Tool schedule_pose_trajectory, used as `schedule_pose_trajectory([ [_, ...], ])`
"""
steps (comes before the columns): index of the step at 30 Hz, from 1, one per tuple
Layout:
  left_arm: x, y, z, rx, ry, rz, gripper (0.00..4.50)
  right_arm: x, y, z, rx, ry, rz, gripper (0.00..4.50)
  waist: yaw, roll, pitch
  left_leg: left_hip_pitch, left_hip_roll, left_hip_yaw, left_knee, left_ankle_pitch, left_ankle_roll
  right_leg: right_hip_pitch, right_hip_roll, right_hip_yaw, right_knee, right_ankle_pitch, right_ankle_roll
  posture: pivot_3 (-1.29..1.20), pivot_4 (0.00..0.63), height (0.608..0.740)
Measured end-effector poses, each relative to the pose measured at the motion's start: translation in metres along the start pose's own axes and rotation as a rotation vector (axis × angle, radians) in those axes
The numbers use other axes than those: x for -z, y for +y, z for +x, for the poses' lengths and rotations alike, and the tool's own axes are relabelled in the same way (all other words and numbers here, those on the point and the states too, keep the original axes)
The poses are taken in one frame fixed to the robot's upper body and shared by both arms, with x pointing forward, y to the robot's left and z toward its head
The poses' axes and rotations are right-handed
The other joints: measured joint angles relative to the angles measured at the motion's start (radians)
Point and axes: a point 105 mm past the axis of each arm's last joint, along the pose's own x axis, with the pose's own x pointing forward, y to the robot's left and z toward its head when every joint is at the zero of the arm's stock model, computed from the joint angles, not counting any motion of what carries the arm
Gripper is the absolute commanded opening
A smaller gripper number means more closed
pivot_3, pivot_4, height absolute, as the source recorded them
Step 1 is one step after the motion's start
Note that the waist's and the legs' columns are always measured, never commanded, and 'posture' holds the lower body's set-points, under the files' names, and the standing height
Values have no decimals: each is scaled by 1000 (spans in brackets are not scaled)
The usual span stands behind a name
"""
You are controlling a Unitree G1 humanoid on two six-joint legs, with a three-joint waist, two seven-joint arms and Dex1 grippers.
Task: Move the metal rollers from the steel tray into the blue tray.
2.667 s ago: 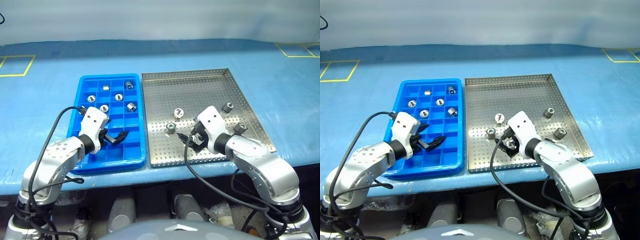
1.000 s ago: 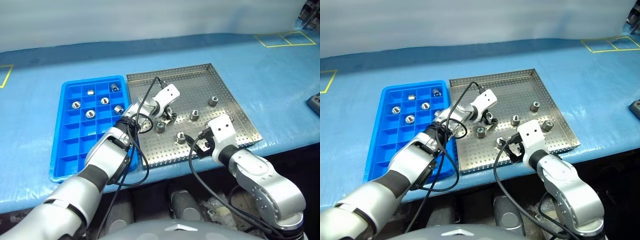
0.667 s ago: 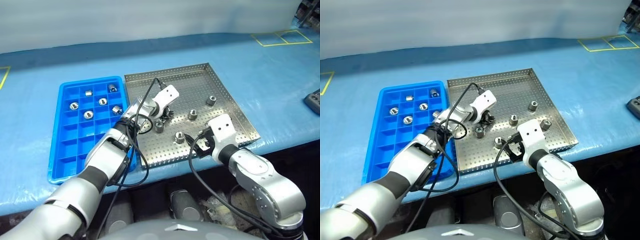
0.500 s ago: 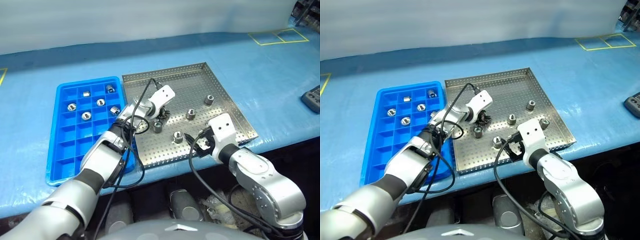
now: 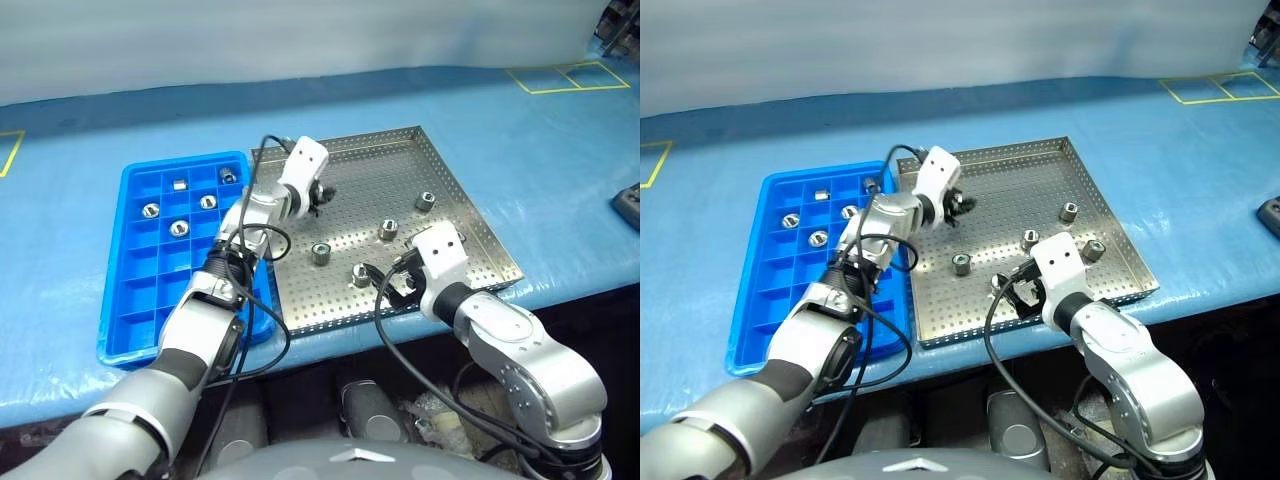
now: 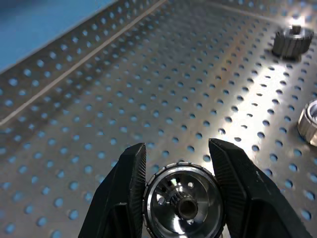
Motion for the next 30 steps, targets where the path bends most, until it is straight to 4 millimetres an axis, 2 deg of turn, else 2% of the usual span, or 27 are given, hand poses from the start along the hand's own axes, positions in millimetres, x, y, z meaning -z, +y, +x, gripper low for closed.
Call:
schedule_pose_trajectory([
  [3, -29, 29, -25, -126, -139, 36, 1718, -3, 2, 2, -11, -10, -4, 4500, 2, 1, 0, 1, 0, 0, -1, 0, 0, 0, 0, 0, 0, 0, 0, -131, 150, 740],
  [5, -31, 47, -49, -209, -181, 39, 1718, -1, 4, 4, -22, -2, -3, 4500, 4, 1, 0, 1, 0, 0, -1, 0, 0, 0, 0, 1, 0, 0, 0, -115, 150, 740],
  [12, 11, 87, -117, -461, -110, -6, 1718, -4, 16, 14, -93, 0, -17, 4500, 43, 0, 0, 1, 0, -1, 1, 1, -1, 1, -1, -1, 1, 1, 0, -28, 150, 740],
  [16, 37, 100, -157, -625, -78, -52, 1718, -4, 21, 20, -134, 3, -21, 4500, 70, 0, 0, 1, 0, -1, 1, 1, -1, 2, -1, -1, 1, 1, -1, 8, 150, 740],
  [19, 56, 105, -177, -718, -53, -110, 1718, -7, 26, 23, -167, -4, -29, 4500, 99, 0, 0, 1, 0, -2, 2, 1, -1, 3, -1, -3, 1, 1, -1, 32, 150, 740],
  [22, 80, 101, -192, -771, 3, -147, 1718, -7, 27, 26, -187, 3, -38, 4500, 118, -1, 0, 1, 0, -1, 3, 1, -1, 3, -1, -3, 0, 1, -1, 46, 150, 740],
  [24, 92, 98, -194, -783, 38, -173, 1718, -8, 27, 28, -195, 4, -41, 4500, 129, -1, 0, 1, 0, -2, 4, 1, -1, 3, -1, -4, 1, 1, -2, 48, 150, 740],
  [30, 100, 92, -192, -778, 56, -196, 1718, -9, 29, 28, -213, 3, -49, 4500, 137, -1, -1, 1, 0, -1, 5, 1, -1, 4, -1, -4, 1, 1, -1, 35, 150, 740],
])
